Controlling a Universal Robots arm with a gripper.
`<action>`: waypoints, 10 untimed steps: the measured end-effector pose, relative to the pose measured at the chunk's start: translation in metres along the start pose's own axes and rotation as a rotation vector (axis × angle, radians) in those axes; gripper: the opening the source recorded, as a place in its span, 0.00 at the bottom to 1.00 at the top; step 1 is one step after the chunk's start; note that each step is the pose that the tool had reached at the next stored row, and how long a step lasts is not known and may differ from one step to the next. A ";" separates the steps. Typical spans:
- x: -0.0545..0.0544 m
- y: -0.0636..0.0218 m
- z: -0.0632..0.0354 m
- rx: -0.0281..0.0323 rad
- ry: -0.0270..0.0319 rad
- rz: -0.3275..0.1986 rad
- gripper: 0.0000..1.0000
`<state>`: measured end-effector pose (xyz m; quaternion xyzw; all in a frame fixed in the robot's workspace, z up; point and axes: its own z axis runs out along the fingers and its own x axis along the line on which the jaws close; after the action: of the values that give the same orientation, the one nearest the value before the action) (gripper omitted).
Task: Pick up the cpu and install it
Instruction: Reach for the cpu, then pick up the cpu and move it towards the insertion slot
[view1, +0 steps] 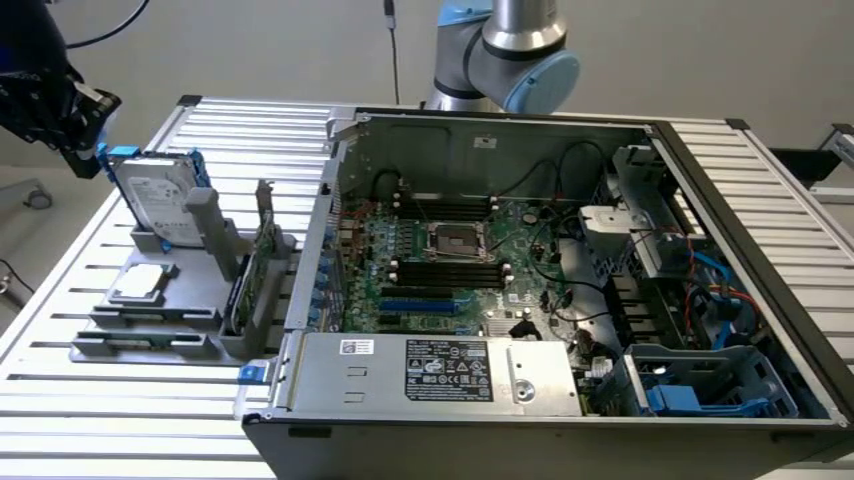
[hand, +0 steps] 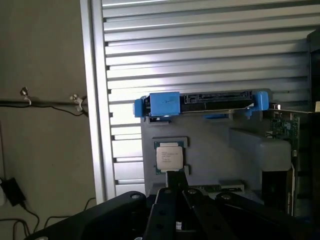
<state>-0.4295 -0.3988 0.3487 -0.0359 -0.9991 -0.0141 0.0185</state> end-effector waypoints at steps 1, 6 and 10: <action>0.000 0.0000 0.0000 0.0000 0.0000 0.000 0.11; 0.000 0.0000 -0.0001 0.0000 0.0001 0.000 0.11; 0.000 0.0000 0.0000 0.0000 0.0001 0.000 0.11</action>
<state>-0.4295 -0.3988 0.3487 -0.0360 -0.9991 -0.0141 0.0186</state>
